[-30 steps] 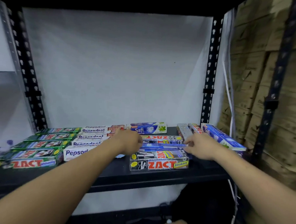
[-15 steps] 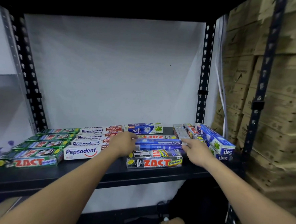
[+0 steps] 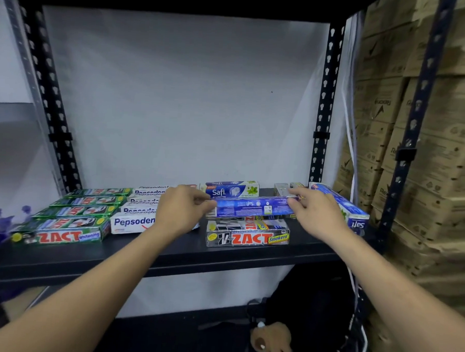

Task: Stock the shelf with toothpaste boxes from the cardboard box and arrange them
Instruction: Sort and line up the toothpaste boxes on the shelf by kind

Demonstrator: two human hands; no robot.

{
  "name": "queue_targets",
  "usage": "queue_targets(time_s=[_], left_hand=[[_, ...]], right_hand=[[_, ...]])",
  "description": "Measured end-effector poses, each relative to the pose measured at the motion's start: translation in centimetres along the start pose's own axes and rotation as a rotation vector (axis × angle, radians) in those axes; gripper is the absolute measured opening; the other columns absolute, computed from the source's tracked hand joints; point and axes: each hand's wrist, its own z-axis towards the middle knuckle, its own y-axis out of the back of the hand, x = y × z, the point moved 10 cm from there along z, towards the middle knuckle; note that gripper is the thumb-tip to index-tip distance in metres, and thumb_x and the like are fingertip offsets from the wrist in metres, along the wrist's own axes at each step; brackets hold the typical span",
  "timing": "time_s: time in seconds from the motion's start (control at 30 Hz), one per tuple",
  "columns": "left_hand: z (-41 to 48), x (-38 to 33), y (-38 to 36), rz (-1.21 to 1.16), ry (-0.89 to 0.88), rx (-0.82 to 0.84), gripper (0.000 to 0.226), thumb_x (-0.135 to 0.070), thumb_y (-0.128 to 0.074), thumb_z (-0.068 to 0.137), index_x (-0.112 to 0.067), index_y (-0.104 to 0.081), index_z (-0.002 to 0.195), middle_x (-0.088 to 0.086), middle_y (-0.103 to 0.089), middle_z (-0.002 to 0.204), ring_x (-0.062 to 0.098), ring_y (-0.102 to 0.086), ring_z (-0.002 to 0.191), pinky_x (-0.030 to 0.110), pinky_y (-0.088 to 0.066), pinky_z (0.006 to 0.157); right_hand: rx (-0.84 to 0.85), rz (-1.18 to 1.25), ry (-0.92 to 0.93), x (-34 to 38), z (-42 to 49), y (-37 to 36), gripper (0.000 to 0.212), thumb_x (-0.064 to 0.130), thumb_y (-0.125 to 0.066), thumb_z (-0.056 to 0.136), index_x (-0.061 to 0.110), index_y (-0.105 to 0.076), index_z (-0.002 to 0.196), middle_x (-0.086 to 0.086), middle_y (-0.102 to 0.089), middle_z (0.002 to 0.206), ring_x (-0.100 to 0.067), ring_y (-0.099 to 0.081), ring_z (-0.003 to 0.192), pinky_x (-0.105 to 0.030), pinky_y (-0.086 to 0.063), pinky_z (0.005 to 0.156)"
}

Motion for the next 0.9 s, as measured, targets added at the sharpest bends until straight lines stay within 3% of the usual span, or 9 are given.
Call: queue_targets(time_s=[0.1, 0.2, 0.33, 0.43, 0.57, 0.7, 0.9], left_hand=[[-1.3, -0.4, -0.5, 0.042, -0.056, 0.039, 0.029, -0.044, -0.071, 0.087, -0.023, -0.078, 0.105, -0.003, -0.077, 0.096, 0.011, -0.069, 0.088, 0.023, -0.042, 0.068], [-1.9, -0.3, -0.7, 0.037, -0.081, 0.068, 0.031, -0.047, -0.074, 0.083, -0.026, -0.076, 0.106, -0.007, -0.076, 0.091, 0.008, -0.067, 0.084, 0.023, -0.045, 0.07], [-2.2, 0.1, -1.6, 0.037, -0.122, 0.151, 0.04, -0.042, -0.086, 0.069, -0.03, -0.072, 0.105, -0.011, -0.072, 0.096, 0.007, -0.065, 0.09, 0.027, -0.051, 0.078], [-2.4, -0.2, -2.2, 0.074, -0.176, 0.18, 0.049, -0.036, -0.09, 0.064, -0.029, -0.065, 0.105, -0.011, -0.067, 0.109, 0.009, -0.058, 0.095, 0.026, -0.044, 0.077], [-2.4, -0.8, -2.8, 0.133, -0.224, 0.196, 0.045, -0.031, -0.084, 0.074, -0.026, -0.058, 0.111, -0.007, -0.067, 0.113, 0.013, -0.06, 0.099, 0.027, -0.046, 0.078], [-1.5, -0.4, -2.2, 0.025, -0.216, 0.233, 0.04, -0.034, -0.078, 0.081, -0.024, -0.063, 0.117, -0.006, -0.071, 0.11, 0.013, -0.064, 0.101, 0.036, -0.052, 0.085], [-0.9, -0.2, -1.9, -0.105, -0.157, 0.229, 0.039, -0.029, -0.065, 0.094, -0.019, -0.057, 0.131, -0.004, -0.067, 0.117, 0.009, -0.06, 0.106, 0.026, -0.048, 0.09]], right_hand=[[0.06, -0.093, 0.009, 0.1, -1.1, -0.7, 0.028, 0.04, -0.051, 0.097, 0.035, -0.065, 0.122, 0.003, -0.07, 0.115, -0.024, -0.059, 0.112, -0.033, -0.043, 0.087], [0.13, -0.068, 0.029, 0.2, -2.0, -1.1, 0.029, 0.04, -0.055, 0.097, 0.032, -0.066, 0.122, 0.003, -0.07, 0.115, -0.017, -0.062, 0.106, -0.034, -0.042, 0.091], [0.247, -0.05, 0.032, 0.2, -2.8, -1.3, 0.053, 0.043, -0.077, 0.08, 0.033, -0.061, 0.129, 0.0, -0.065, 0.122, -0.014, -0.06, 0.106, -0.025, -0.045, 0.084], [0.226, -0.131, 0.046, 0.2, -3.0, -1.6, 0.064, 0.032, -0.085, 0.073, 0.035, -0.057, 0.131, -0.001, -0.061, 0.125, -0.019, -0.056, 0.111, -0.034, -0.046, 0.093], [0.198, -0.159, 0.076, 0.7, -2.5, -1.8, 0.059, 0.027, -0.079, 0.08, 0.03, -0.054, 0.134, 0.002, -0.051, 0.131, -0.02, -0.049, 0.122, -0.038, -0.041, 0.103], [0.222, -0.05, 0.104, 0.9, -1.5, -1.3, 0.045, 0.026, -0.071, 0.088, 0.024, -0.055, 0.131, 0.001, -0.061, 0.125, -0.017, -0.057, 0.11, -0.031, -0.046, 0.092], [0.229, 0.105, 0.025, 0.0, -0.7, -1.1, 0.039, 0.032, -0.06, 0.096, 0.033, -0.051, 0.134, 0.005, -0.062, 0.124, -0.013, -0.06, 0.108, -0.034, -0.054, 0.087]])
